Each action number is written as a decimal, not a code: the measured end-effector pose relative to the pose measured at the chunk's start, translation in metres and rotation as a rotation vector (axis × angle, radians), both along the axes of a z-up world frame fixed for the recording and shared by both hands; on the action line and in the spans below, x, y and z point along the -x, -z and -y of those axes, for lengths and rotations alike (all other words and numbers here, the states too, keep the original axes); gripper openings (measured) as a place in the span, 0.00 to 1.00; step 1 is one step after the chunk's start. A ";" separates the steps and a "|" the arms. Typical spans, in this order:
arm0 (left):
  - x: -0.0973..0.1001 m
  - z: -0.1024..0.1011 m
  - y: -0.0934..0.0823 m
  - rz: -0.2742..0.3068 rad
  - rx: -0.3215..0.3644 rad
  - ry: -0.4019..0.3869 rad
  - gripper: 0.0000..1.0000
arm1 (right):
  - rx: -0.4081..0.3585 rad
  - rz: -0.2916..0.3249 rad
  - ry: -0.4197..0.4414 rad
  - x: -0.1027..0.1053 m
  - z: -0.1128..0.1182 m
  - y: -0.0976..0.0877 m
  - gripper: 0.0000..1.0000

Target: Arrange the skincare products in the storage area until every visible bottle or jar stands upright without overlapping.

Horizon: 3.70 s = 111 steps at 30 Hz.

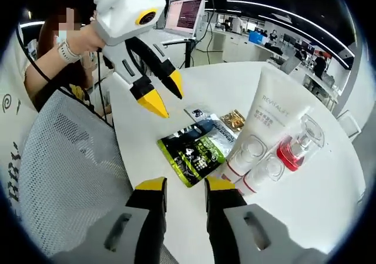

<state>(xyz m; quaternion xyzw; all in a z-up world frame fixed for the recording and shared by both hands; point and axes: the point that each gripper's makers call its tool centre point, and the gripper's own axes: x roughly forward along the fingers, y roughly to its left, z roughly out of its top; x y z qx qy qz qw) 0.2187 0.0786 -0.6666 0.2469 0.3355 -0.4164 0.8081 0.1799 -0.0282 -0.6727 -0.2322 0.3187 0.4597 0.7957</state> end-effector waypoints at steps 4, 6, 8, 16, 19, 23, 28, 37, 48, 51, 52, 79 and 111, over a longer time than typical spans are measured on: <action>0.006 -0.005 -0.007 0.006 -0.009 -0.013 0.34 | 0.016 -0.005 0.032 0.002 0.016 -0.007 0.33; 0.009 -0.009 -0.007 0.000 -0.023 -0.023 0.36 | 0.025 -0.002 0.048 0.002 0.022 -0.010 0.36; 0.012 -0.012 -0.008 -0.001 -0.035 -0.030 0.38 | 0.018 -0.007 0.056 0.002 0.026 -0.014 0.39; 0.014 -0.028 -0.020 0.006 -0.020 -0.104 0.50 | 0.038 0.006 0.092 -0.002 0.039 -0.024 0.61; 0.021 -0.028 -0.026 -0.004 -0.001 -0.113 0.54 | 0.036 0.008 0.094 -0.001 0.043 -0.029 0.67; 0.026 -0.029 -0.030 -0.021 0.020 -0.125 0.56 | 0.032 0.018 0.104 -0.002 0.046 -0.035 0.71; 0.031 -0.030 -0.042 -0.009 0.027 -0.138 0.64 | 0.041 0.036 0.127 -0.005 0.052 -0.043 0.80; 0.031 -0.033 -0.055 0.047 0.022 -0.174 0.83 | 0.041 0.065 0.140 -0.007 0.056 -0.055 0.91; 0.034 -0.036 -0.054 0.048 0.017 -0.194 0.99 | 0.055 0.081 0.149 -0.006 0.056 -0.056 0.99; 0.040 -0.036 -0.056 0.057 0.007 -0.191 0.99 | 0.054 0.084 0.152 -0.005 0.056 -0.056 0.99; 0.041 -0.035 -0.056 0.056 0.010 -0.188 0.99 | 0.053 0.082 0.150 -0.005 0.056 -0.056 0.99; 0.013 -0.043 -0.018 -0.037 0.009 -0.140 0.99 | 0.035 0.012 0.149 -0.005 0.046 -0.043 0.99; -0.057 -0.035 0.025 -0.078 -0.085 0.061 0.75 | 0.034 -0.049 0.168 -0.006 0.053 -0.028 0.96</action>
